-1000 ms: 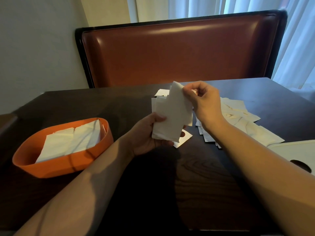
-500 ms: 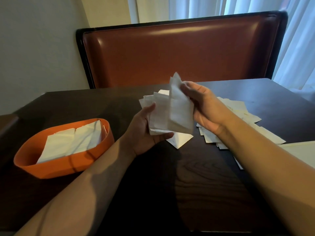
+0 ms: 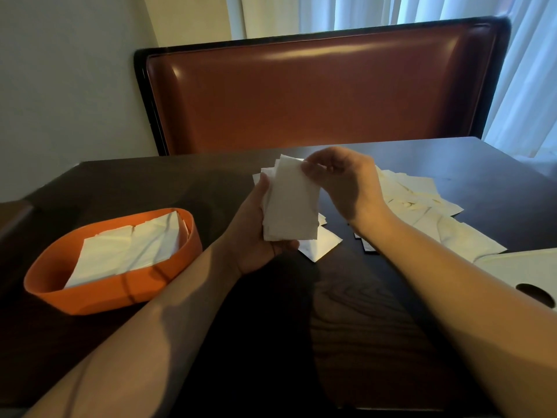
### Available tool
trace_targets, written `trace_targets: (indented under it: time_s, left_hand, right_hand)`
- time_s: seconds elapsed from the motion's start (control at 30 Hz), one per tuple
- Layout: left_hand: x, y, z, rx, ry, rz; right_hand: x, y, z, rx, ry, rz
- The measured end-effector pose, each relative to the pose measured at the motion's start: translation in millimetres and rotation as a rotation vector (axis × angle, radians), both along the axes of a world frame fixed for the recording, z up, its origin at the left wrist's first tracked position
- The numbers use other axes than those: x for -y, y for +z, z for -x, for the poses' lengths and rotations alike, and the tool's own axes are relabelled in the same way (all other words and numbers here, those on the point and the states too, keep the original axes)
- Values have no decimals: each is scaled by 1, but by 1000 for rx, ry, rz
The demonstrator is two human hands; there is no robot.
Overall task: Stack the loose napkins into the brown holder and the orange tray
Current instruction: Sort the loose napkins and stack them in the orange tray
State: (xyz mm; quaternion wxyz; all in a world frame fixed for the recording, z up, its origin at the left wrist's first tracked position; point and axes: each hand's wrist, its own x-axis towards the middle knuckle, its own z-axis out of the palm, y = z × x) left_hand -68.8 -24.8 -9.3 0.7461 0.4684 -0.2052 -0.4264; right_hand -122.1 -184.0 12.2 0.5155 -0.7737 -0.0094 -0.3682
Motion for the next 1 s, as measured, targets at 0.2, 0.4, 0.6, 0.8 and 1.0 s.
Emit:
trace_targets:
  time_s: [0.2,0.4,0.6,0.8,1.0]
  left_hand:
    - [-2,2,4,-33,-159,12]
    - [-4,1,6,-43,-111,-6]
    - [6,1,2,57,268,121]
    - [10,-3,0,230,442,83]
    - [2,-6,-10,409,608,-21]
  right_hand:
    - [2,-5,-1,-19,-16,167]
    - [-2,-11,-7,-22,-43,151]
    - [-5,-14,-8,-261,0,-301]
    - [-11,-21,-5,-527,405,-333]
    - [13,-19,-7,-228,77,82]
